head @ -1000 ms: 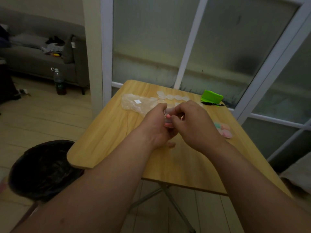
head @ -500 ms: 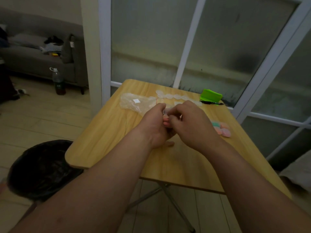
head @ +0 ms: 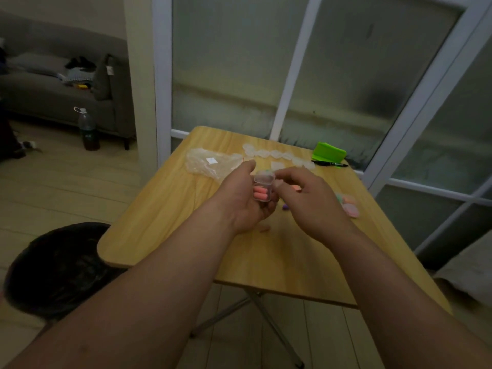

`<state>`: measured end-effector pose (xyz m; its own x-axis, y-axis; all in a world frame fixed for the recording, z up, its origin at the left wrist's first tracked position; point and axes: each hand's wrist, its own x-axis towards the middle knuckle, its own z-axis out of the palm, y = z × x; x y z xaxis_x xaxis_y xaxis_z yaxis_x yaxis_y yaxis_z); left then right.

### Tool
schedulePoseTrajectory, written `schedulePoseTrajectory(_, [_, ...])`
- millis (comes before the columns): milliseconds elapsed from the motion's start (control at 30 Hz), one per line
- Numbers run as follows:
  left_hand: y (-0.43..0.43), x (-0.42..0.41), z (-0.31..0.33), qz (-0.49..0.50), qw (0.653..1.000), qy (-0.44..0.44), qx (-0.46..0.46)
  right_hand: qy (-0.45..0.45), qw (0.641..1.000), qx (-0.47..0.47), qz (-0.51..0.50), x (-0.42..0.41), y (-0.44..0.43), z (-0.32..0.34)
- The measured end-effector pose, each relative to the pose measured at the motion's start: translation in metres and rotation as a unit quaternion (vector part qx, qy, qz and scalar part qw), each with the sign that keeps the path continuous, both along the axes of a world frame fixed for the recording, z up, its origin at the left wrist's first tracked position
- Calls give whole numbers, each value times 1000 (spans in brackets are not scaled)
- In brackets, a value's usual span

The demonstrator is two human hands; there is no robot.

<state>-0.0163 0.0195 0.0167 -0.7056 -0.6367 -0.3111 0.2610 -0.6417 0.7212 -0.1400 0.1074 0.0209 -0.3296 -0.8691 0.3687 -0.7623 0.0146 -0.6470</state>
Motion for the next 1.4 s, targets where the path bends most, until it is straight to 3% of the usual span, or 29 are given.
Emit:
schedulePoseTrajectory(200, [-7, -1, -5, -39, 999, -5, -13, 94, 995, -1, 23, 15, 14, -8])
schedulePoseTrajectory(433, [8, -2, 0, -56, 998, 8, -26, 74, 996, -24, 34, 11, 19, -5])
schedulePoseTrajectory(600, [16, 6, 3, -105, 989, 11, -105, 24, 999, -33, 32, 0, 21, -5])
schedulePoseTrajectory(733, [18, 4, 1, -73, 992, 4, -107, 12, 999, 5, 40, -8, 24, -6])
schedulePoseTrajectory(1033, [26, -7, -1, -40, 993, 8, -109, 55, 996, 40, -51, -14, 44, -5])
schedulePoseTrajectory(1200, [40, -17, 0, -40, 993, 32, -104, 19, 996, 9, -92, -14, 55, -13])
schedulePoseTrajectory(1400, [49, -32, -5, -39, 992, 29, -118, 65, 988, -34, -132, -7, 58, -18])
